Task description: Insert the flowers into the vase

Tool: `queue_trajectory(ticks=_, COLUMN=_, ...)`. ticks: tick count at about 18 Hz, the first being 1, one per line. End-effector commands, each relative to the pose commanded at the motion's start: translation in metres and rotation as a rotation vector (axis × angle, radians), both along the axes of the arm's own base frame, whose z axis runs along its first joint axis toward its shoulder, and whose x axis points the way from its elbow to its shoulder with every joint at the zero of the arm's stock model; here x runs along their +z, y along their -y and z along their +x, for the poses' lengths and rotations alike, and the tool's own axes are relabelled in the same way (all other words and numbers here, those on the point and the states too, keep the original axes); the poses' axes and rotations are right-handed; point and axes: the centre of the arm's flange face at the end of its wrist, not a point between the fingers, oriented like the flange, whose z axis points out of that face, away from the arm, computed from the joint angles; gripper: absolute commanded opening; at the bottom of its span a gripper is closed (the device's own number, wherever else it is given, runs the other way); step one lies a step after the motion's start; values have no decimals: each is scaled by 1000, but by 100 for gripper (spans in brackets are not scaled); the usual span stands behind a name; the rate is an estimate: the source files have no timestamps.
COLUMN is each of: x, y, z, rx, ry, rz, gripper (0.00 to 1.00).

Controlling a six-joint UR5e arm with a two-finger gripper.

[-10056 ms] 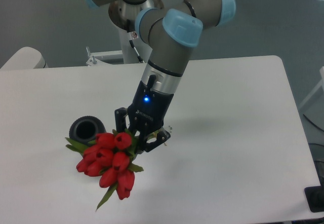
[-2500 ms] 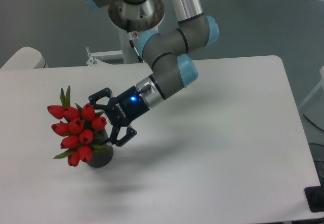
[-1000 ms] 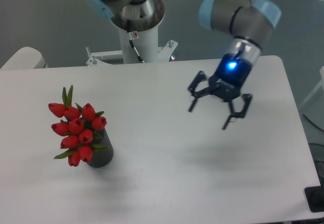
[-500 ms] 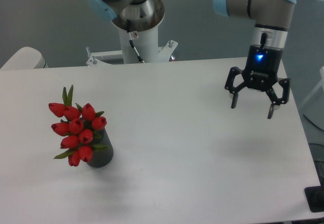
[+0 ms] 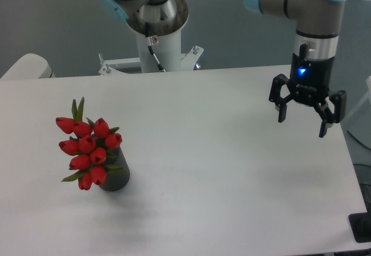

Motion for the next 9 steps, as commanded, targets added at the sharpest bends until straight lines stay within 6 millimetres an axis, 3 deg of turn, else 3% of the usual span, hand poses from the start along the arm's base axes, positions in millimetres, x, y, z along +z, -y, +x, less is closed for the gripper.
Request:
queue_trajectory(ticks=5, x=14, y=-18, z=-9, rx=-50, ry=-37, rz=-33, gripper=100)
queue_trajectory(ticks=9, x=9, y=-35, z=-14, rx=-70, ry=-45, rz=-30, gripper=100)
